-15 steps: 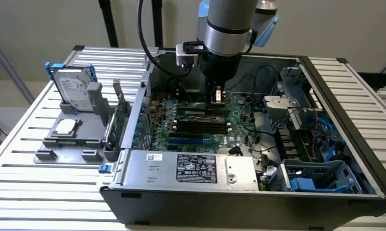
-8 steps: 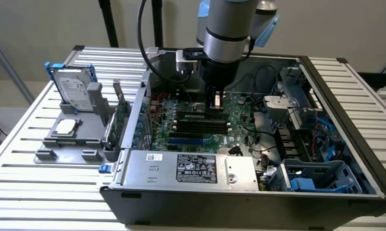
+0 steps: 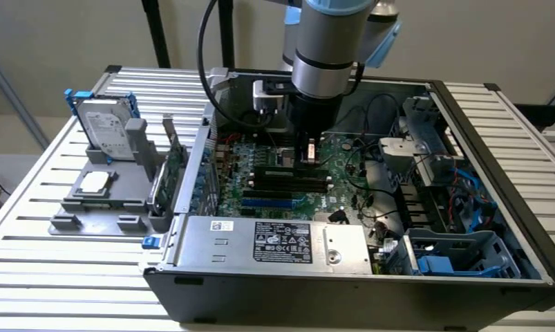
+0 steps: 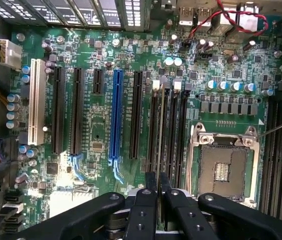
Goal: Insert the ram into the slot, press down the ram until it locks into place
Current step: 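Insert the ram into the slot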
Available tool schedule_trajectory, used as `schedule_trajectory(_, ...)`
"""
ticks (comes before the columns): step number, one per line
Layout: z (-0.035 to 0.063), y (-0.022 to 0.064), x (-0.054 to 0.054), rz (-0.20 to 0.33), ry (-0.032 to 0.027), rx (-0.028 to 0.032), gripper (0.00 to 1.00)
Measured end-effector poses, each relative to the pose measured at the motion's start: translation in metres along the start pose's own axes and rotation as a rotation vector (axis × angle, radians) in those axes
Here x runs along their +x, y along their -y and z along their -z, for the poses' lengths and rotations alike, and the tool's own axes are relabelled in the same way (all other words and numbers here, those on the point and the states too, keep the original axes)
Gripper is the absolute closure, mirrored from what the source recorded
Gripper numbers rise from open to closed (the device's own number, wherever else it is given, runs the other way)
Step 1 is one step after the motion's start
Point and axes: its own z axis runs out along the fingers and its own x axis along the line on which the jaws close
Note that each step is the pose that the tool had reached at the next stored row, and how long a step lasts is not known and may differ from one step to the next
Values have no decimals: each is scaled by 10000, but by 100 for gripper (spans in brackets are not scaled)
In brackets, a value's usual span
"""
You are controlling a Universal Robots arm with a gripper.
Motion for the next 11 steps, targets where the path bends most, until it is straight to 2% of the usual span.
schedule_trajectory(2, -7, 1, 0, -4, -64, -2, 87)
schedule_trajectory(3, -6, 1, 0, -4, -77, -3, 87)
schedule_trajectory(7, -11, 0, 0, -6, -79, 5, 87)
schedule_trajectory(11, -30, 1, -1, -12, -81, 102, 87)
